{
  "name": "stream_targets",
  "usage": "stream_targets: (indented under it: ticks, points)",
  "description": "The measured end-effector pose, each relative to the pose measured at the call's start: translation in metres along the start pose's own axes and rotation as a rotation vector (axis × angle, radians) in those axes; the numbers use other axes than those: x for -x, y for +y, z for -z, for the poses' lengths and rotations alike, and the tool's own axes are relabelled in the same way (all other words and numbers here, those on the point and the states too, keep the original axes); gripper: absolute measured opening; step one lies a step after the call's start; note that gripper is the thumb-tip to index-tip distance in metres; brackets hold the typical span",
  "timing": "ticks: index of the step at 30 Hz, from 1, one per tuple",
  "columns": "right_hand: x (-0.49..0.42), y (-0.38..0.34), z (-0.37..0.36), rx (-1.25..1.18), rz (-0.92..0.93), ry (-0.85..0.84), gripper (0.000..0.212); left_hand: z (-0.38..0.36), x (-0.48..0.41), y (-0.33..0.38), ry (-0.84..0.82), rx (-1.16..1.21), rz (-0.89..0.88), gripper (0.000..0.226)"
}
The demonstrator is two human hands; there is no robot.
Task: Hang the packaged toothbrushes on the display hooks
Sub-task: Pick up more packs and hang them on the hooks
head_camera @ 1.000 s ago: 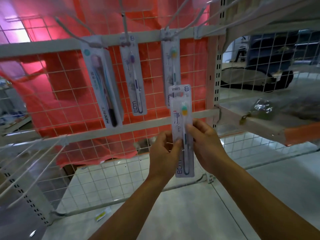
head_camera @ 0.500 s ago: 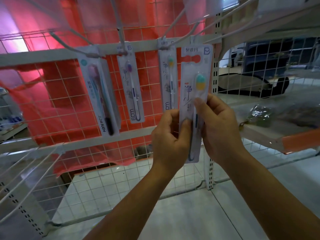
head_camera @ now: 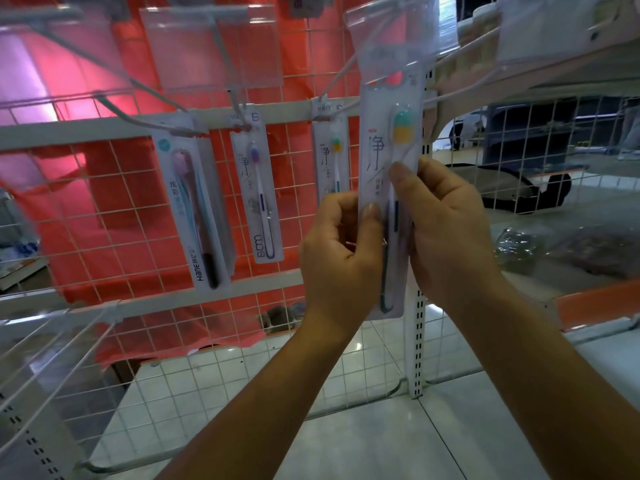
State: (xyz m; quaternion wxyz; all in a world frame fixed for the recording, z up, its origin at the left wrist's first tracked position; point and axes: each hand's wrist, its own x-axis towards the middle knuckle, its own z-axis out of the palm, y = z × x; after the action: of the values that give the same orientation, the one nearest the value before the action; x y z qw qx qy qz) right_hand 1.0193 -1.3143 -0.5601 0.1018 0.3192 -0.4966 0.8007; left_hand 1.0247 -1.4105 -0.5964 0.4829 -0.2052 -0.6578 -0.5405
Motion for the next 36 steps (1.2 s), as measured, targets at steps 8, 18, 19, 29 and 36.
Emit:
stream_targets:
  ticks: [8, 18, 19, 29, 36]
  points:
    - [-0.016, 0.005, 0.006, 0.084, -0.044, 0.012, 0.015, 0.000, -0.011, -0.006, -0.021, -0.049, 0.044, 0.006]
    - [-0.042, 0.031, 0.009, 0.184, -0.090, 0.035, 0.014, 0.002, -0.021, -0.029, 0.000, -0.144, 0.167, 0.012]
    - [-0.046, 0.034, 0.009, 0.203, -0.083, 0.034, 0.015, 0.002, -0.024, -0.031, -0.003, -0.149, 0.182, 0.013]
    - [-0.072, 0.071, 0.019, 0.570, -0.083, 0.115, 0.034, 0.005, -0.069, -0.082, 0.000, -0.330, 0.312, 0.012]
    - [-0.069, 0.100, 0.031, 0.642, -0.209, -0.036, 0.047, 0.005, -0.098, -0.119, 0.002, -0.524, 0.396, 0.016]
